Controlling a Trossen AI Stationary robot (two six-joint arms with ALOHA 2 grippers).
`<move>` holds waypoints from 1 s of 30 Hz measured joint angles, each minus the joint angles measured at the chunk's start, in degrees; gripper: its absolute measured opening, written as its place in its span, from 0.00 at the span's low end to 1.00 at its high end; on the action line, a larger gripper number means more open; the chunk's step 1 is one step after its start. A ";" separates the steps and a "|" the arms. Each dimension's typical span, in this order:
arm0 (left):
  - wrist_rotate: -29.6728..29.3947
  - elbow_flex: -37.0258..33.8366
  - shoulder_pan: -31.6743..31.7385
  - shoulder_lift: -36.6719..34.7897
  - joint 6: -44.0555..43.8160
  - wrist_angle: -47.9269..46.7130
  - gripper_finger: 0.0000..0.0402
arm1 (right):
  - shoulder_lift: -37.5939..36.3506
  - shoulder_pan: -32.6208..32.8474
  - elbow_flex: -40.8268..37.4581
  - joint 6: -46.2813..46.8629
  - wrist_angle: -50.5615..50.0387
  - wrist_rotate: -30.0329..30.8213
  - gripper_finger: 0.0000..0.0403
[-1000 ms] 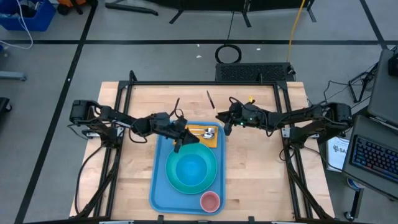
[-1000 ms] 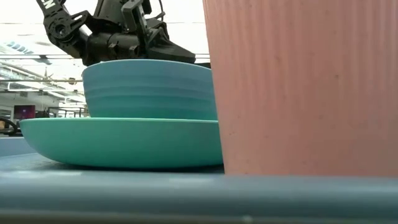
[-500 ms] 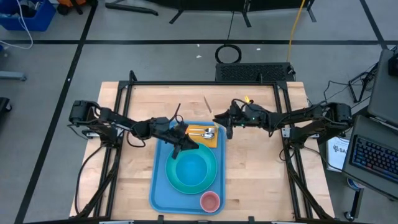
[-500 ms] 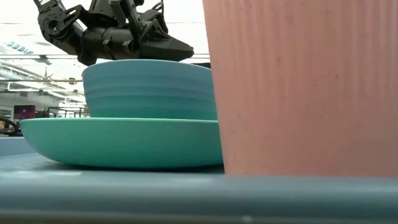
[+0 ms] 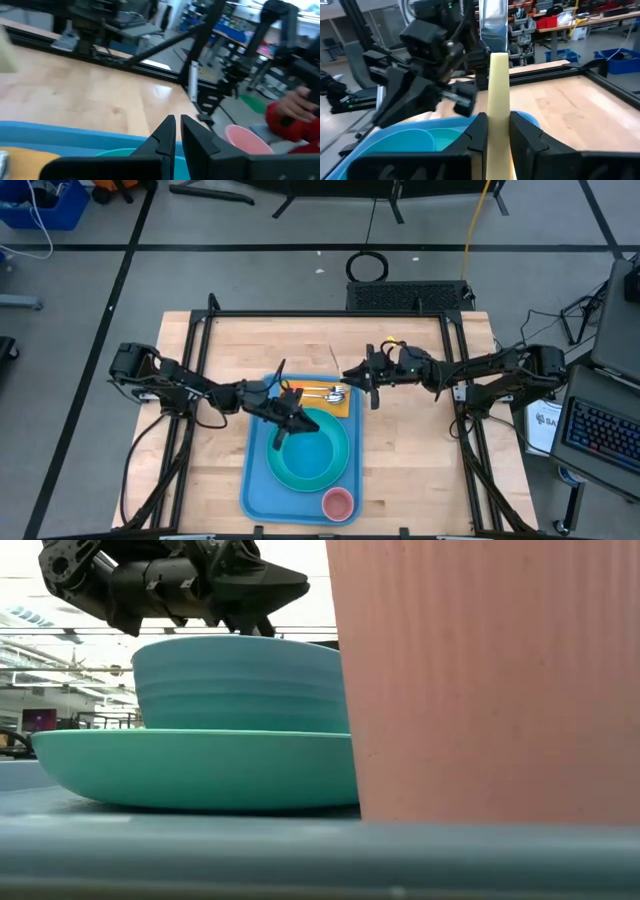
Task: Set up tray
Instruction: Put the light green knife on top of the orange napkin to the bottom of the orange spoon
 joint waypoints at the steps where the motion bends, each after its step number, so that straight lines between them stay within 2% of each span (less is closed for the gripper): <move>1: -1.32 0.00 -0.17 0.00 0.04 -0.02 0.08 | 0.03 0.00 0.00 0.00 -0.02 -0.10 0.10; 3: -5.45 0.00 -0.34 0.00 0.71 0.10 0.08 | 0.03 -0.02 0.00 0.03 0.01 -0.22 0.10; 8: -21.35 0.02 0.12 -2.54 2.76 3.45 0.08 | 0.03 0.07 0.00 1.33 -0.24 -0.08 0.10; 10: -24.63 0.04 0.19 -4.10 2.86 2.41 0.08 | 0.03 0.71 0.00 1.60 -0.24 -0.02 0.10; 21: -24.19 0.02 0.45 -4.57 -1.42 2.60 0.08 | 0.05 3.02 0.00 -0.05 0.44 0.32 0.10; 26: -24.50 0.02 1.52 -4.57 2.40 2.73 0.08 | 0.07 3.00 0.00 -2.86 5.90 -1.51 0.10; 30: -24.69 0.02 2.09 -4.57 3.09 2.71 0.08 | 0.07 3.02 0.00 -3.09 6.64 -2.70 0.10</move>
